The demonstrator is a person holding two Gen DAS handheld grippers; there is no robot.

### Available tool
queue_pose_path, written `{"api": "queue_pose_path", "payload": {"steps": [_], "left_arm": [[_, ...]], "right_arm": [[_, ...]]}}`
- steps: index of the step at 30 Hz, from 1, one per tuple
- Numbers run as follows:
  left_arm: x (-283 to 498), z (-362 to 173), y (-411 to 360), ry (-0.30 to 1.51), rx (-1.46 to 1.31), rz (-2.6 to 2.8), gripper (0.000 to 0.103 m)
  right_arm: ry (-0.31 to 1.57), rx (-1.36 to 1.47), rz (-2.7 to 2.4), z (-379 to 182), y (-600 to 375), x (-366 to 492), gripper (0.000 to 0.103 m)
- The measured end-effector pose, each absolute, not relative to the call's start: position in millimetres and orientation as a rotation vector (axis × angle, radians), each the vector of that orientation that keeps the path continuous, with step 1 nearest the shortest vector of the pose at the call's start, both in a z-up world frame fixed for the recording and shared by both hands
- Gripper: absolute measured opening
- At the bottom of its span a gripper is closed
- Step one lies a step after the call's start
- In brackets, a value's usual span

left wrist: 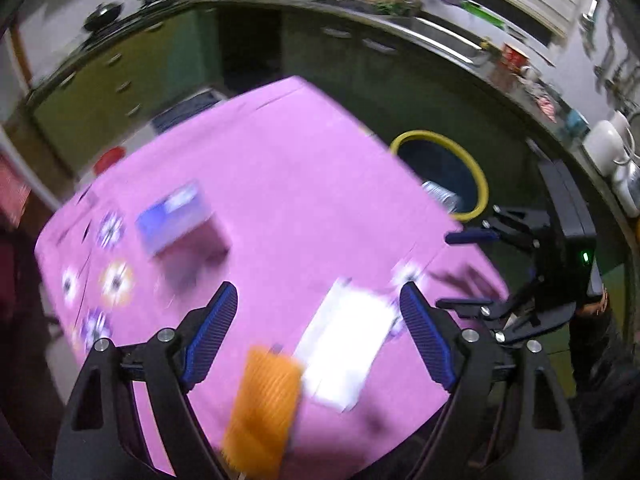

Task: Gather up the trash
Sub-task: 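Grasp the clear plastic cup with the right gripper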

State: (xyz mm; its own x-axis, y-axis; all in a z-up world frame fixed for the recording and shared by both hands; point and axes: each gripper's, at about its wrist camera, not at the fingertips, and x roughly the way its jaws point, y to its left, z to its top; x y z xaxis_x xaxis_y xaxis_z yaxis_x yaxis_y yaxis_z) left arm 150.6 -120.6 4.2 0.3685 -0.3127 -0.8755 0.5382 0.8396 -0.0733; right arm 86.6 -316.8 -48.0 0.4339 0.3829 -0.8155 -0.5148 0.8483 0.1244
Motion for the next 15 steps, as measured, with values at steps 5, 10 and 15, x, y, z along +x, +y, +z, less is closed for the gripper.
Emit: {"api": "queue_pose_path", "payload": {"steps": [5,10,15], "left_arm": [[134.1,-12.6,-71.6,1.1,0.19,-0.511,0.079],[117.0,-20.6,-38.2,1.107,0.157,-0.492,0.079],[110.4,-23.7,-19.3,1.105,0.141,-0.483,0.079]], "right_arm": [[0.965,-0.229,0.653,-54.5,-258.8,108.9,0.072],[0.921,-0.185,0.706,-40.6,-228.4,148.5,0.072],[0.852,-0.23,0.814,-18.2,-171.5,161.5,0.072]]}}
